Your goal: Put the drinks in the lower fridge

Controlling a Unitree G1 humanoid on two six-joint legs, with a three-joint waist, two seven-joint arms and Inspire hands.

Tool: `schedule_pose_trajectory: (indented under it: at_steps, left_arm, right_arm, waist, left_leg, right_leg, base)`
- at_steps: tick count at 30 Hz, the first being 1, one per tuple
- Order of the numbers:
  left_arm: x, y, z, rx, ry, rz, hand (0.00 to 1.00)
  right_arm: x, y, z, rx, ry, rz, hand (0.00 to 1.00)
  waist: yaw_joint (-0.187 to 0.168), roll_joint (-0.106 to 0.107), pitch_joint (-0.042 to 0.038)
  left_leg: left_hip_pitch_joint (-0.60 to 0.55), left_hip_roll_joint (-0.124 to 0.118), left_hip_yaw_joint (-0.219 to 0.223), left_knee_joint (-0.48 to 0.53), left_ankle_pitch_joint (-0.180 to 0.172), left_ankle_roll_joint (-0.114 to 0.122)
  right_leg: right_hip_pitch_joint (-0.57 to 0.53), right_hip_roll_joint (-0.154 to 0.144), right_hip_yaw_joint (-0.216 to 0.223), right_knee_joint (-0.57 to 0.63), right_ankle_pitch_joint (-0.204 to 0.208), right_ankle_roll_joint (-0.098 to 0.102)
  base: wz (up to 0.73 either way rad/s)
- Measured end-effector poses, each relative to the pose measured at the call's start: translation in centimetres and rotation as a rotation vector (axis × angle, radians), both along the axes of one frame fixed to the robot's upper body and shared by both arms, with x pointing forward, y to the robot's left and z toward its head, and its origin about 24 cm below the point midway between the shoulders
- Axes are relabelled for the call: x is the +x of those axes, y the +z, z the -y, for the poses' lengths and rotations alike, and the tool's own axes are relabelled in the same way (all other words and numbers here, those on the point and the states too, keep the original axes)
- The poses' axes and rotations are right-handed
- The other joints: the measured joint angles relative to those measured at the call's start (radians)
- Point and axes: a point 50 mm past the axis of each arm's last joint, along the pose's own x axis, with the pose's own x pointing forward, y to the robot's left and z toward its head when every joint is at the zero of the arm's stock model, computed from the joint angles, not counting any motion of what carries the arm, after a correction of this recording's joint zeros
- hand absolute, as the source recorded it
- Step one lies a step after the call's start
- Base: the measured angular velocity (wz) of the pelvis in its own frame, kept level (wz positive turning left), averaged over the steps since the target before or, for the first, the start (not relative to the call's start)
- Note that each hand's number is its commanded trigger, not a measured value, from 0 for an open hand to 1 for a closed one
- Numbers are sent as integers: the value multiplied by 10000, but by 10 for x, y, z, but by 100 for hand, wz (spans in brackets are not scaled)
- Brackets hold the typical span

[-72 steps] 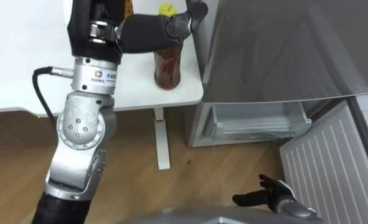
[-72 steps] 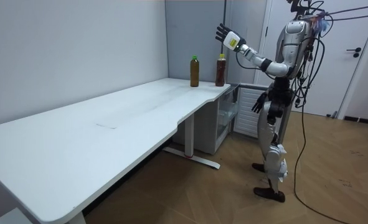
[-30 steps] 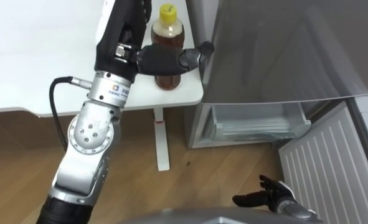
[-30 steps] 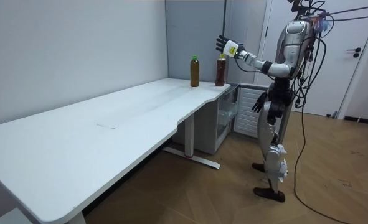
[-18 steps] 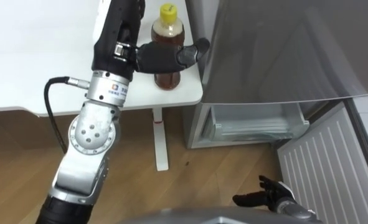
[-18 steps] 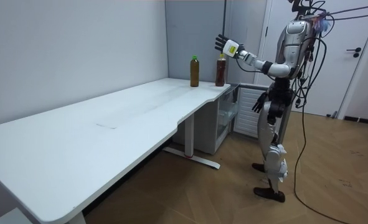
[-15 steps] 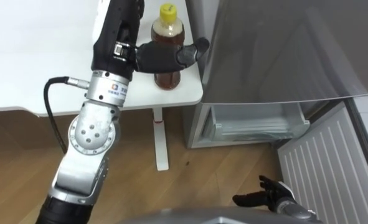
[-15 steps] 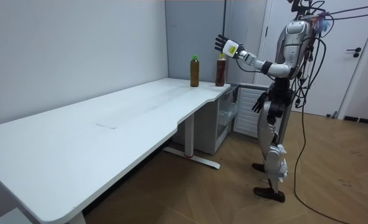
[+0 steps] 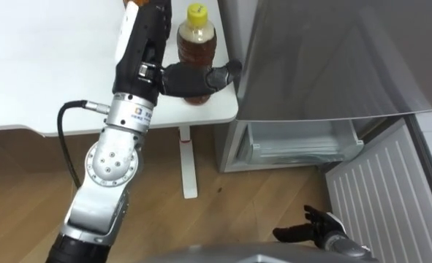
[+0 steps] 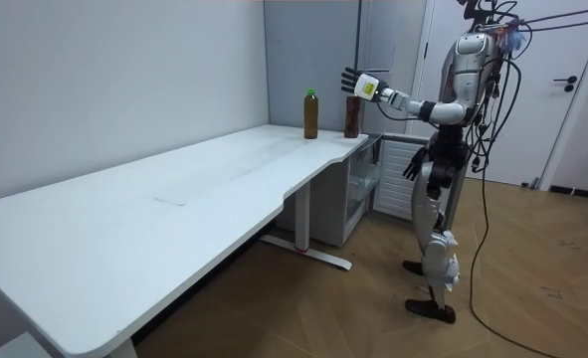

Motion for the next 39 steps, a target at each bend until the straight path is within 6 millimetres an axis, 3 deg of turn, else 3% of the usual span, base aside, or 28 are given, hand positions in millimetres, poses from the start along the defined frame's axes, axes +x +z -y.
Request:
schedule_pose_trajectory:
  at_steps: [17,25,39]
  left_arm:
    - [-1,-7,5,241,-437,-295,0]
    - [1,-18,1,195,-438,-911,0]
    - [9,-12,-13,-797,264,-1004,0]
  right_arm:
    - [1,0,0,-110,31,59,0]
    - [-2,0,-1,119,53,-22,0]
    - [-4,0,0,230,-286,-67,0]
  waist:
    - [-6,37,-24]
    - [20,-23,-57]
    - [-22,7,-64]
  left_leg:
    - [-34,1,1,7,0,0]
    - [31,3,54,10,0,0]
    - [41,18,139,11,0,0]
  right_leg:
    - [-15,0,6,29,0,-1]
    - [-34,5,64,25,2,-3]
    - [6,29,241,34,9,-11]
  base:
    - [0]
    - [-1]
    - [-2]
